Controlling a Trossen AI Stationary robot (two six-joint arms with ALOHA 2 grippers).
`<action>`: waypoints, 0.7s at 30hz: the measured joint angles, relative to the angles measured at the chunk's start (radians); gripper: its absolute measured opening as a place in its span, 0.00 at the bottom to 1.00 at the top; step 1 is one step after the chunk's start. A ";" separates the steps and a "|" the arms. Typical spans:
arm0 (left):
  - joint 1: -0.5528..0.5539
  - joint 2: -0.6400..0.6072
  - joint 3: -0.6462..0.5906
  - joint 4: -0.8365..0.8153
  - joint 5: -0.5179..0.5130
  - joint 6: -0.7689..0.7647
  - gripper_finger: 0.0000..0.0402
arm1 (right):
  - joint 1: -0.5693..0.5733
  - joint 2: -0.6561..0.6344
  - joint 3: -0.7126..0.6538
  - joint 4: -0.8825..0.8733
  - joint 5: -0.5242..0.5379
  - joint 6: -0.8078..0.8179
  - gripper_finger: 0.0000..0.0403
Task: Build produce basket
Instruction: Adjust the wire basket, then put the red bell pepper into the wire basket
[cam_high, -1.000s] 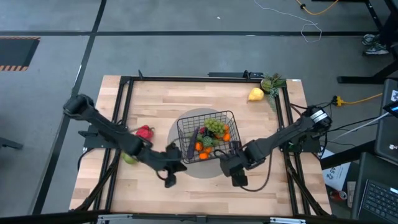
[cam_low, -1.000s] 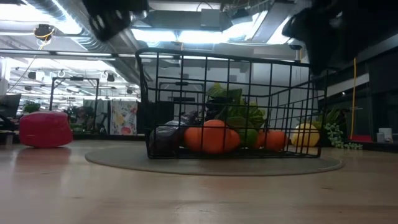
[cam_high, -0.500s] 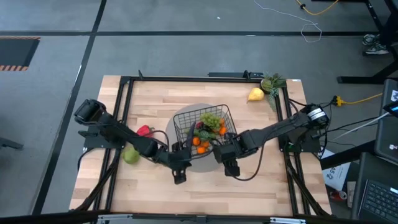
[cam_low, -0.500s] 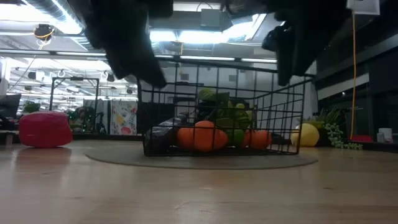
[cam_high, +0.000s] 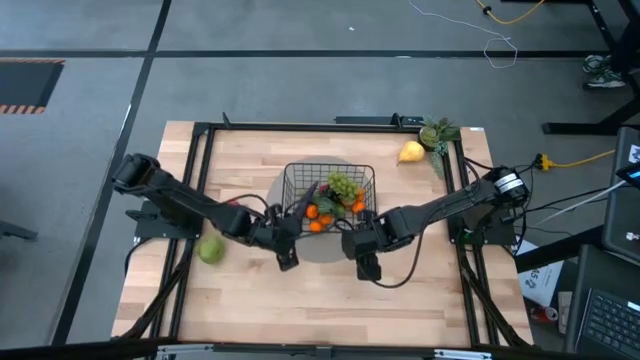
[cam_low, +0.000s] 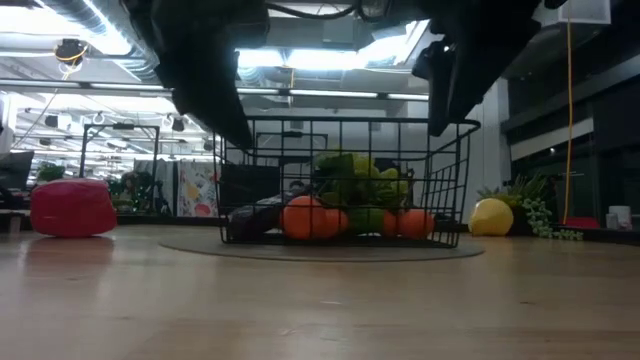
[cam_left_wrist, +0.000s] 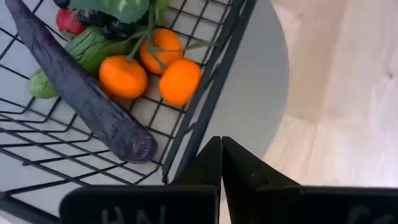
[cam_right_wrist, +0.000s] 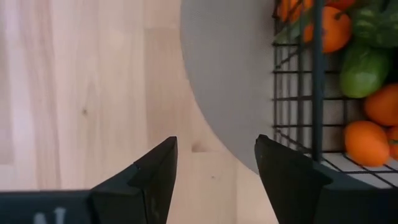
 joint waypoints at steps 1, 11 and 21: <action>0.000 -0.006 0.000 0.002 0.008 0.000 0.00 | 0.000 0.000 0.000 -0.002 0.003 0.000 0.54; -0.080 -0.161 0.136 -0.332 0.138 0.046 0.00 | 0.032 0.000 0.000 -0.060 -0.192 0.075 0.54; -0.046 -0.343 0.150 -0.845 -0.083 -0.028 0.00 | 0.122 0.000 0.000 -0.292 -0.276 0.193 0.54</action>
